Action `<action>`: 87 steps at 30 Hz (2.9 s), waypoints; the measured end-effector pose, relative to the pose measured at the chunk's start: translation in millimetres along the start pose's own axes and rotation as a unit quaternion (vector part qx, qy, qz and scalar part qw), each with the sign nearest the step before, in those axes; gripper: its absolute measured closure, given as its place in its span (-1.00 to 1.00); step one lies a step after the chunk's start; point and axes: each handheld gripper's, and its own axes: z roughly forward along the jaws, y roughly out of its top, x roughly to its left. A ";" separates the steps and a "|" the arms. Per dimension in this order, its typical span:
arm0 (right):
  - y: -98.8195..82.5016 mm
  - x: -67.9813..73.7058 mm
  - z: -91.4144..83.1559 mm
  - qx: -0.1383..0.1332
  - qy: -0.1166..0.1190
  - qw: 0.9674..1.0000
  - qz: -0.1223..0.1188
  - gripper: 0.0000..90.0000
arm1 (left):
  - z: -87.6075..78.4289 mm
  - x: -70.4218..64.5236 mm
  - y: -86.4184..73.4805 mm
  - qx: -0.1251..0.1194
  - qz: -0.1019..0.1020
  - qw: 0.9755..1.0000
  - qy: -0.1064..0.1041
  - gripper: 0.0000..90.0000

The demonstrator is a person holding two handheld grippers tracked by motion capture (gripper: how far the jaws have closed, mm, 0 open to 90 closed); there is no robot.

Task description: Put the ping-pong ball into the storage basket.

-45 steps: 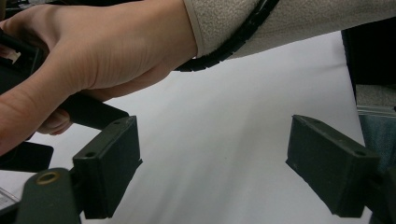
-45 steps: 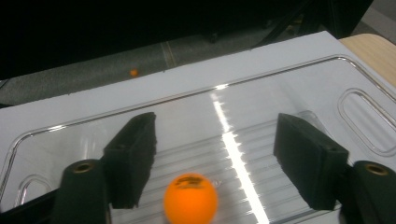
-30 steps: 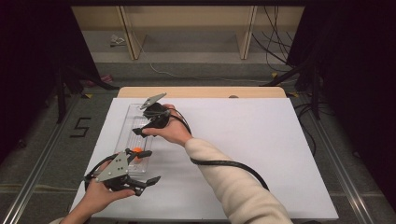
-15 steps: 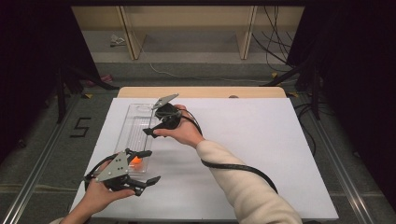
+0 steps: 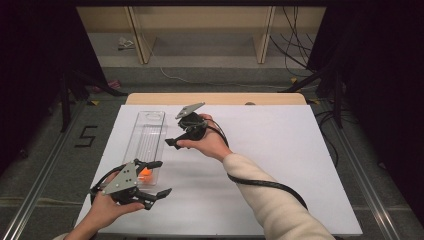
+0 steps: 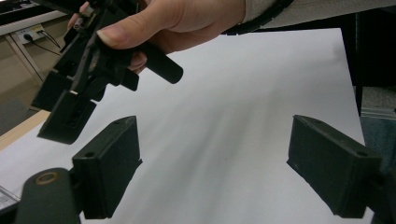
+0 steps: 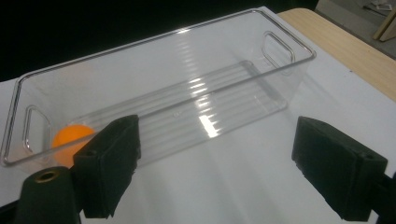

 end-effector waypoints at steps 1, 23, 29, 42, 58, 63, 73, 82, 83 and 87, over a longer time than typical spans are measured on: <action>-1.4 -0.3 -1.9 0.000 -0.001 1.000 0.002 -0.63 | 0.0 0.0 0.0 0.000 0.000 1.000 0.000 -0.64; -28.0 -4.8 -37.7 -0.001 -0.013 1.000 0.008 -0.63 | 0.0 0.6 -0.1 0.001 -0.001 1.000 0.002 -0.64; -36.3 -5.9 -46.8 -0.006 -0.016 1.000 0.014 -0.63 | 0.2 1.0 -0.6 0.001 -0.001 1.000 0.001 -0.64; -58.2 -11.8 -72.9 -0.011 -0.032 0.999 0.030 -0.63 | 0.4 0.9 -0.6 0.002 -0.001 1.000 0.002 -0.63; -89.2 -16.7 -106.7 -0.010 -0.056 0.997 0.045 -0.63 | -0.5 1.2 -0.7 0.002 -0.003 1.000 0.006 -0.64; -101.0 -16.2 -119.9 -0.015 -0.064 0.997 0.052 -0.63 | -0.1 1.5 -0.8 0.003 -0.001 1.000 0.005 -0.64; -125.0 -17.2 -147.3 -0.014 -0.083 0.994 0.070 -0.63 | -0.5 1.6 -1.0 0.003 -0.003 1.000 0.007 -0.64; -142.0 -14.1 -170.6 -0.018 -0.100 0.992 0.078 -0.63 | -0.6 1.6 -1.1 0.004 -0.003 1.000 0.008 -0.64; -143.6 -13.8 -173.2 -0.020 -0.101 0.992 0.079 -0.63 | -0.6 1.5 -1.2 0.004 -0.003 1.000 0.008 -0.64; -151.5 -12.0 -183.4 -0.023 -0.107 0.990 0.085 -0.63 | -0.5 1.6 -1.2 0.004 -0.003 1.000 0.008 -0.64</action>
